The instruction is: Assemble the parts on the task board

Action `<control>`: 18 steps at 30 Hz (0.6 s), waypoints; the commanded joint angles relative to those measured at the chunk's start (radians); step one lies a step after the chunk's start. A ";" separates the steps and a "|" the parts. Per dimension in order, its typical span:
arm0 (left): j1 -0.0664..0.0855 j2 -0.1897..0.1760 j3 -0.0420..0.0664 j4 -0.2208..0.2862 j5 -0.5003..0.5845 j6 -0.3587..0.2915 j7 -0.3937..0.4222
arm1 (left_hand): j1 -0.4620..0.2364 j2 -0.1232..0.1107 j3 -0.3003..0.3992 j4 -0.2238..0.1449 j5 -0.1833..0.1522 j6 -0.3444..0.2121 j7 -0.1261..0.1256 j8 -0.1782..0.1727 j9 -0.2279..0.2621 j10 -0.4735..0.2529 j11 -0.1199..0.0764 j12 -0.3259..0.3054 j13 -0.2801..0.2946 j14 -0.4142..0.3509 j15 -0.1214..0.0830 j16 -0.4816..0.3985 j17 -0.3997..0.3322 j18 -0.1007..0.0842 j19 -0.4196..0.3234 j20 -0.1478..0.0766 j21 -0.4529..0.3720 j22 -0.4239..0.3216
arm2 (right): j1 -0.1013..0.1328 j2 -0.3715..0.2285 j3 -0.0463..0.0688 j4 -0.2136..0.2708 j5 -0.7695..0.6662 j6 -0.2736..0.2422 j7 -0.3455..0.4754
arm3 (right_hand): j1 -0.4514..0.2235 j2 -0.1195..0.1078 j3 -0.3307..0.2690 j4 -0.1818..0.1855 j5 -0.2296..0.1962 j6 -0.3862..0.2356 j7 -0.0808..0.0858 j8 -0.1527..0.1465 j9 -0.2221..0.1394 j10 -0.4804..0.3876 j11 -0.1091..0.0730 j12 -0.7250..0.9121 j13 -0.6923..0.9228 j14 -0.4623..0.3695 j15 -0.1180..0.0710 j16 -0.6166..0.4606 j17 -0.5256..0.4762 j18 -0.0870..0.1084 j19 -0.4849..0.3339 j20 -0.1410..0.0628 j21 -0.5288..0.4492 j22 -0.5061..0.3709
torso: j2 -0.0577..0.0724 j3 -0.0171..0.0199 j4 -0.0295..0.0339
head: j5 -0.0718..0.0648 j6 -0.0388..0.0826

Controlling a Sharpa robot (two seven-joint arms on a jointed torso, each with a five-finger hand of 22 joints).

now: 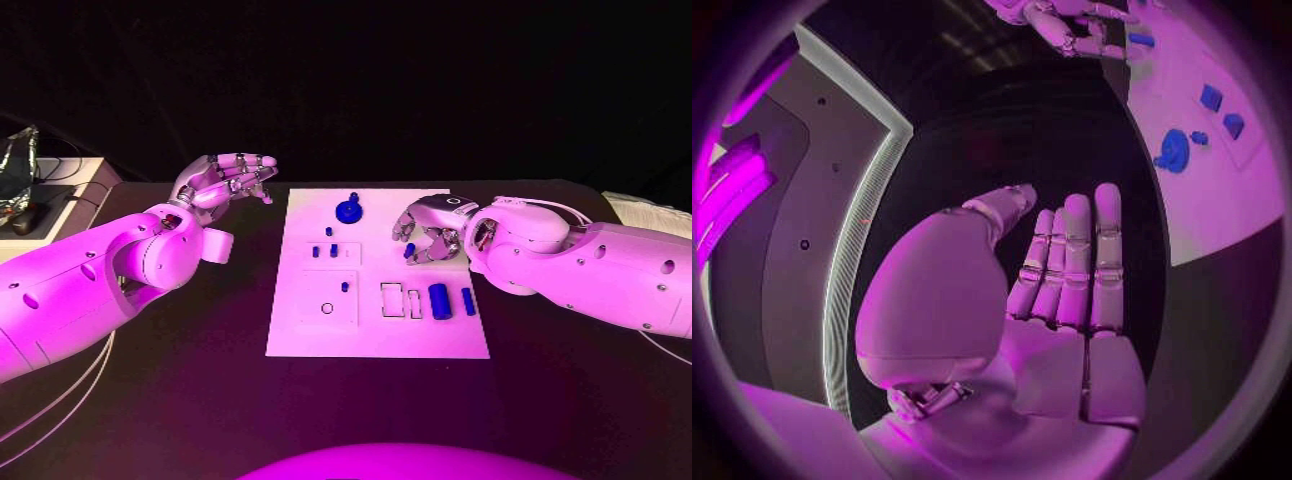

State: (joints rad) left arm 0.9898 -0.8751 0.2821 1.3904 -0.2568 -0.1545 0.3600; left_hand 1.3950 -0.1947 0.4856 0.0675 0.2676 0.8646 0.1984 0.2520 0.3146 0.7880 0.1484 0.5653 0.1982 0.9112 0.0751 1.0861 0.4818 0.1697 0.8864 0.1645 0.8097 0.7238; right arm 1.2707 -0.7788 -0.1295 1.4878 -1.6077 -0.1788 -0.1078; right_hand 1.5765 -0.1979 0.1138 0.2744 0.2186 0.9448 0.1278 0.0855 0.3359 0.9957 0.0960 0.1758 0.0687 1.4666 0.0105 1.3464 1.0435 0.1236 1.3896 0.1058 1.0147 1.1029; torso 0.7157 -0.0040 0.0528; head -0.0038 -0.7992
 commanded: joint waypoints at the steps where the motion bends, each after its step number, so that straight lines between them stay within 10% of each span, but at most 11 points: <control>1: 0.000 0.001 0.001 0.001 -0.005 0.017 0.012 | 0.006 0.001 -0.004 0.000 0.000 -0.005 0.001 0.007 -0.002 -0.005 0.000 -0.002 -0.002 -0.005 0.003 -0.003 0.001 0.013 0.004 0.005 -0.005 -0.002 | -0.004 0.005 -0.001 -0.004 -0.054 0.023 -0.024 | 0.017 0.002 0.022 0.001 -0.011 0.010 0.002 0.008 -0.001 0.015 0.000 0.007 0.001 0.007 -0.003 0.003 0.004 -0.012 0.009 -0.001 0.007 0.006 | 0.001 -0.0003 0.0012 | 0.001 0.000; 18: -0.002 0.001 0.001 0.000 -0.005 0.010 0.008 | 0.007 0.003 -0.005 0.000 0.000 -0.005 0.001 0.009 -0.002 -0.004 0.000 -0.001 -0.002 -0.005 0.003 -0.003 0.002 0.013 0.005 0.005 -0.005 -0.002 | -0.010 0.005 -0.001 -0.001 -0.086 -0.002 -0.050 | 0.019 -0.025 0.187 0.009 -0.011 0.079 0.014 0.034 -0.007 0.055 -0.004 0.004 -0.003 0.009 -0.007 0.014 0.011 -0.018 0.018 -0.006 0.036 0.041 | -0.001 -0.0001 -0.0020 | 0.003 -0.003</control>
State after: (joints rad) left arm 0.9883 -0.8758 0.2823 1.3888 -0.2584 -0.1545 0.3596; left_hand 1.3949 -0.1947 0.4857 0.0675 0.2676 0.8646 0.1984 0.2557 0.3137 0.7881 0.1484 0.5653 0.1972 0.9112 0.0751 1.0861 0.4827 0.1697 0.8864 0.1644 0.8097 0.7230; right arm 1.2617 -0.7730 -0.1308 1.4845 -1.6673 -0.1793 -0.1487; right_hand 1.5996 -0.2072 0.2870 0.2837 0.2130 1.0163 0.1418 0.1130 0.3298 1.0448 0.0926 0.1796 0.0673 1.4665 0.0105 1.3555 1.0527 0.1236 1.4005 0.1021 1.0461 1.1402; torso 0.7151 -0.0043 0.0513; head 0.0002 -0.8016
